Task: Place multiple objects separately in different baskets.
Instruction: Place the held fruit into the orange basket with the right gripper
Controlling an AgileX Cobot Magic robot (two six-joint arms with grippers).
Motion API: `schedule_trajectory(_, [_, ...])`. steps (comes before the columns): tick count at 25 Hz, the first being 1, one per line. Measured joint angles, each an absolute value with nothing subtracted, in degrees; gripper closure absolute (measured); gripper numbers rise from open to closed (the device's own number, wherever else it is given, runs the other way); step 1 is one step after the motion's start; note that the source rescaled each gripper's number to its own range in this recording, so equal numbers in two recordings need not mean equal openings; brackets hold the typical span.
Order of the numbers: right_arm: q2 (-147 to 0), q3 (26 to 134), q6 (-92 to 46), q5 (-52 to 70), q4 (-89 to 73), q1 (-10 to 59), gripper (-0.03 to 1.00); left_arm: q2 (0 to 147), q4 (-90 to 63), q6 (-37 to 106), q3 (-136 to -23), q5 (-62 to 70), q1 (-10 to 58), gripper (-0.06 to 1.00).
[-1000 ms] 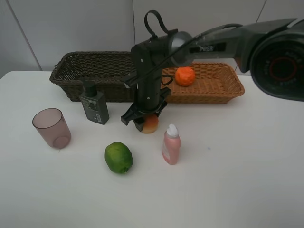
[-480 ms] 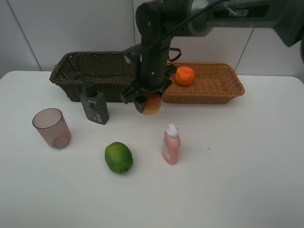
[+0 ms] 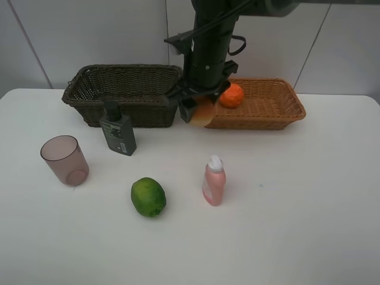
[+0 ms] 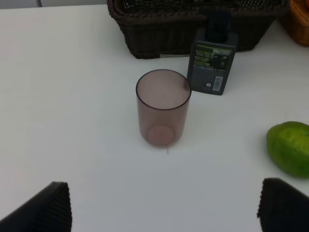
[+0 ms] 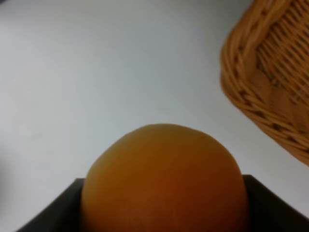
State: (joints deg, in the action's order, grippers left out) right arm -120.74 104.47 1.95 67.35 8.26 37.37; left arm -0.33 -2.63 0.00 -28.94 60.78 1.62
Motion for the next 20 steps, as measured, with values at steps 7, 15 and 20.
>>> schedule_trajectory(7, [-120.13, 104.47, 1.90, 67.04, 11.86, 29.67, 0.50, -0.33, -2.63, 0.00, -28.94, 60.78, 1.62, -0.05])
schedule_trajectory(15, [-120.13, 104.47, 1.90, 60.65, 15.31, 18.99, 0.50, -0.33, -2.63, 0.00, -28.94, 60.78, 1.62, -0.05])
schedule_trajectory(20, [-120.18, 104.47, 1.96, 55.64, 15.46, 14.68, 0.50, -0.33, -2.63, 0.00, -28.94, 60.78, 1.62, -0.05])
